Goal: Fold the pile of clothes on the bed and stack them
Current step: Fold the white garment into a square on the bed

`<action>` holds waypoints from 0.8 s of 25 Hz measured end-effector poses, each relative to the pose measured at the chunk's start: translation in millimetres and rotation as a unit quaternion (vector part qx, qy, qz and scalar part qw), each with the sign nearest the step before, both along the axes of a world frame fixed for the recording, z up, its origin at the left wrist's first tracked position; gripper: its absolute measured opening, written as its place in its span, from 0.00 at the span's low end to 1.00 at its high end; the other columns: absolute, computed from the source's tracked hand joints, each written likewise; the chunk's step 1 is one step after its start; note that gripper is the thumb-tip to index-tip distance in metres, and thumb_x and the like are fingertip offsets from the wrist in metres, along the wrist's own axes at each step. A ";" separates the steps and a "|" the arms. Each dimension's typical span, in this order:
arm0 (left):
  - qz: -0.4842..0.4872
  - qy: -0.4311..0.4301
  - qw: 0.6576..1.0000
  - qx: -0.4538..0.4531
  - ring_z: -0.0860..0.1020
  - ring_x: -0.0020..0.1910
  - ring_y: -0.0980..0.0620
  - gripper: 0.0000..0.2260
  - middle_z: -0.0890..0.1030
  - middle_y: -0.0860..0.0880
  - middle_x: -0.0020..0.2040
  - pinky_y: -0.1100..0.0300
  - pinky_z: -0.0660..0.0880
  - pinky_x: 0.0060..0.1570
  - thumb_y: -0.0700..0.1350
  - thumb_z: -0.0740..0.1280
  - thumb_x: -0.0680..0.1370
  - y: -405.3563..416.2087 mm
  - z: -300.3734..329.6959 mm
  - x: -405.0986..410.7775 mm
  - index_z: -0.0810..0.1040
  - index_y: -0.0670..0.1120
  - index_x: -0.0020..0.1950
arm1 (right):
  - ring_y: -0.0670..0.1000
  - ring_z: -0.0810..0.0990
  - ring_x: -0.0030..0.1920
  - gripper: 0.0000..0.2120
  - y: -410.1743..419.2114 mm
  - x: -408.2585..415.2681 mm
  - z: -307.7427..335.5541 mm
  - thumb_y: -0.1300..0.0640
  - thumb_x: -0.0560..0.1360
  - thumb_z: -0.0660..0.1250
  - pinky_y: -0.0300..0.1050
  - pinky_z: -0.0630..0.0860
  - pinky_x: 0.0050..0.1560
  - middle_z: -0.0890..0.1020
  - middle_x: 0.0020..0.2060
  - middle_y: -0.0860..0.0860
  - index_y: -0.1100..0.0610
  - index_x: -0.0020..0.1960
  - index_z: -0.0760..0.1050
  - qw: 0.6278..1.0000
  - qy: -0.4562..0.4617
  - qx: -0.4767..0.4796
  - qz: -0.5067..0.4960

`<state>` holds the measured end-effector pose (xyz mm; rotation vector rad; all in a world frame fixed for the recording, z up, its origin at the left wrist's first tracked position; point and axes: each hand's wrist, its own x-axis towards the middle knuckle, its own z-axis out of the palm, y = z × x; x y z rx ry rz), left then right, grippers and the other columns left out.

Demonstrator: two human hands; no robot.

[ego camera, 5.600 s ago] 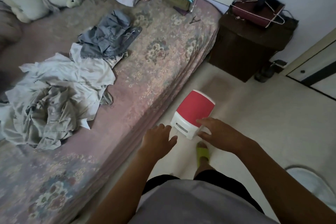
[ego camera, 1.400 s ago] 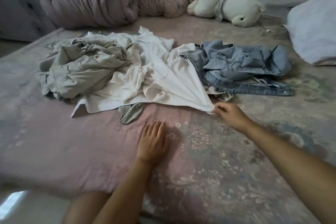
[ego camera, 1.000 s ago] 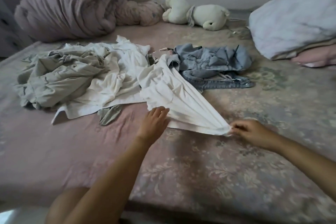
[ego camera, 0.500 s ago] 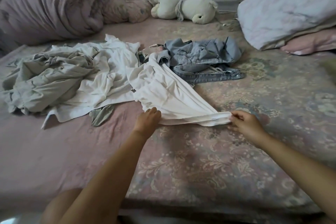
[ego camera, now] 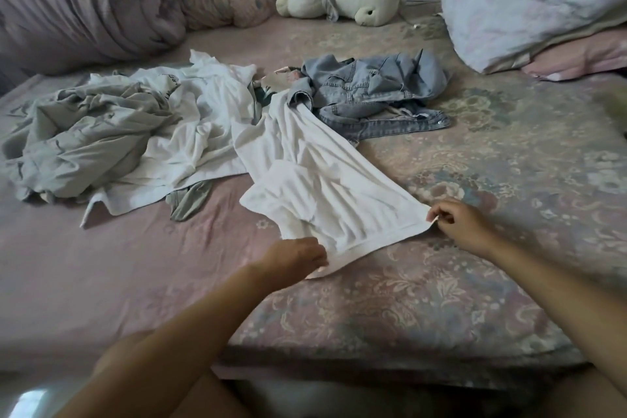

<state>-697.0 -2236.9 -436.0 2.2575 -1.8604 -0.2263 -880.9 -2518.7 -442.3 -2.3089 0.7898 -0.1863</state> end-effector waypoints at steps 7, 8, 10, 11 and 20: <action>-0.049 -0.150 0.987 -0.042 0.77 0.50 0.46 0.11 0.83 0.48 0.46 0.55 0.71 0.49 0.44 0.72 0.65 -34.6 -16.8 45.1 0.83 0.45 0.46 | 0.53 0.78 0.50 0.10 -2.5 10.9 -12.5 0.62 0.73 0.70 0.50 0.75 0.53 0.79 0.50 0.53 0.57 0.54 0.78 0.999 0.006 0.021 -0.033; -0.053 -0.141 0.988 -0.046 0.77 0.48 0.46 0.07 0.83 0.48 0.43 0.56 0.68 0.48 0.46 0.68 0.66 -37.9 -17.7 48.5 0.83 0.46 0.41 | 0.53 0.78 0.48 0.06 -2.8 12.7 -10.3 0.62 0.74 0.69 0.49 0.74 0.50 0.79 0.48 0.53 0.57 0.51 0.78 0.999 0.000 0.021 -0.047; -0.035 -0.083 0.995 -0.041 0.80 0.40 0.45 0.11 0.81 0.48 0.36 0.56 0.69 0.44 0.50 0.63 0.69 -43.2 -13.4 50.7 0.80 0.45 0.35 | 0.51 0.78 0.43 0.04 -2.1 16.3 -1.9 0.63 0.77 0.65 0.44 0.74 0.42 0.80 0.43 0.54 0.56 0.45 0.77 0.993 -0.041 0.066 -0.091; -0.020 -0.040 0.998 -0.045 0.80 0.37 0.45 0.14 0.80 0.46 0.35 0.56 0.72 0.41 0.51 0.62 0.71 -45.3 -6.0 49.0 0.81 0.43 0.36 | 0.50 0.78 0.41 0.06 -2.2 18.5 3.8 0.64 0.78 0.64 0.40 0.74 0.39 0.80 0.43 0.54 0.56 0.44 0.76 0.982 -0.070 0.119 -0.126; 0.127 0.096 0.949 -0.272 0.75 0.44 0.51 0.07 0.80 0.47 0.46 0.65 0.66 0.43 0.41 0.63 0.80 -76.5 159.0 57.3 0.77 0.39 0.53 | 0.53 0.77 0.38 0.08 -12.3 65.6 120.2 0.62 0.81 0.58 0.51 0.77 0.46 0.77 0.40 0.55 0.57 0.45 0.73 0.874 -0.259 0.383 -0.148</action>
